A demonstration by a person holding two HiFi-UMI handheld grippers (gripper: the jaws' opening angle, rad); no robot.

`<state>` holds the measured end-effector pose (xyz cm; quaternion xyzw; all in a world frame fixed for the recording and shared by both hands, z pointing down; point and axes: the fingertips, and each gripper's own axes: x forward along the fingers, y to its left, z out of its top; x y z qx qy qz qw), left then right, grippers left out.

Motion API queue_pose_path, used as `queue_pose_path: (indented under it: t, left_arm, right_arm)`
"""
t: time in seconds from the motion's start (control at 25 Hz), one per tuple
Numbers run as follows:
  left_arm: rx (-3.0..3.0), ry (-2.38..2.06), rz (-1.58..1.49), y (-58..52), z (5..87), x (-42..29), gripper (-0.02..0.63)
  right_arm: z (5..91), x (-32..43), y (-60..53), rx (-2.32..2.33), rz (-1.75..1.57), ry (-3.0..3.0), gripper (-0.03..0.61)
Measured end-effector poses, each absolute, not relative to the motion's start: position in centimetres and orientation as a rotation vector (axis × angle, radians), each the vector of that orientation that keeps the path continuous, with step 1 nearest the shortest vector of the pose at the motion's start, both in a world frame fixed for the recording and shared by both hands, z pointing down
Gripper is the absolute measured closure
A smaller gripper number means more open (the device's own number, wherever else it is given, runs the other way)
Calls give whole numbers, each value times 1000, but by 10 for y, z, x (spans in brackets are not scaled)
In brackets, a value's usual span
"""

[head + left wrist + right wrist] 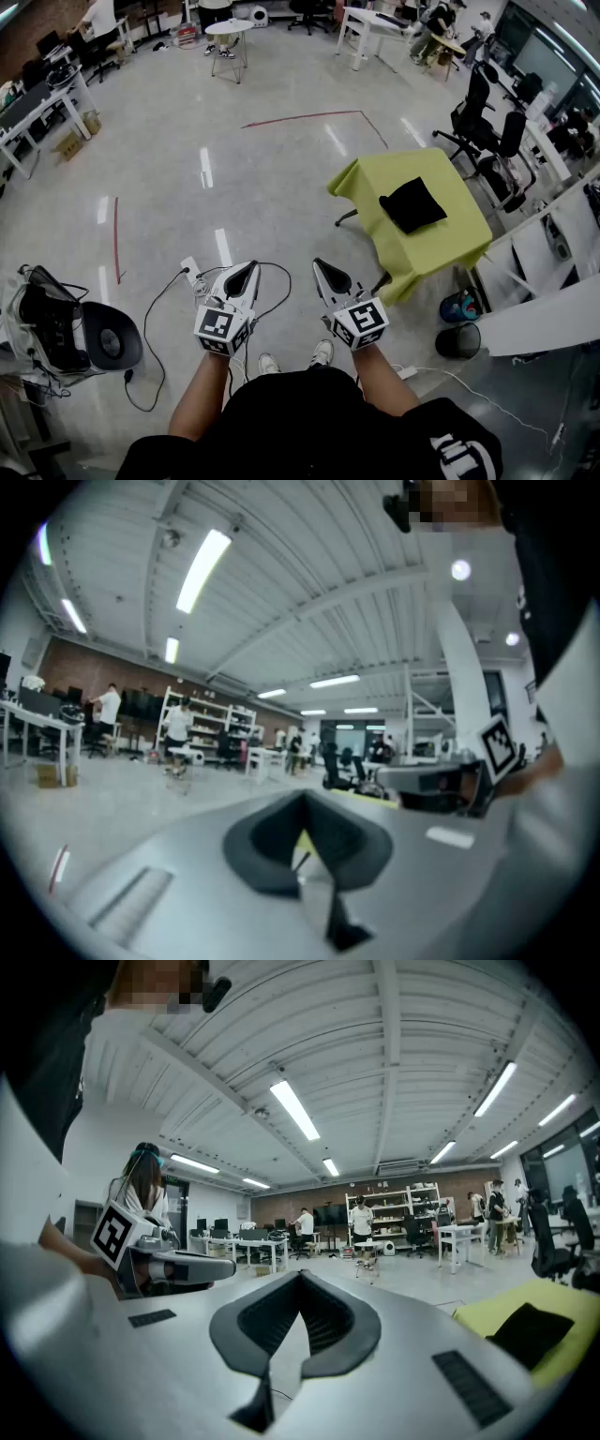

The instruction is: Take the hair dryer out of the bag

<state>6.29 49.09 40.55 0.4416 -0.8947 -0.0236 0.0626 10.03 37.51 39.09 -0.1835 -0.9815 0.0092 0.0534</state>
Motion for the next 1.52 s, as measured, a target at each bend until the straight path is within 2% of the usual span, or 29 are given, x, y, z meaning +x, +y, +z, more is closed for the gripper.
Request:
queue_pose_path:
  t: [0.92, 1.52]
  left_arm:
    - [1499, -2607, 1, 462, 412, 74, 607]
    - [1551, -2551, 34, 348, 396, 20, 606]
  right_arm:
    - [407, 119, 362, -402, 23, -2985, 571]
    - [391, 62, 255, -344, -1, -2991, 571]
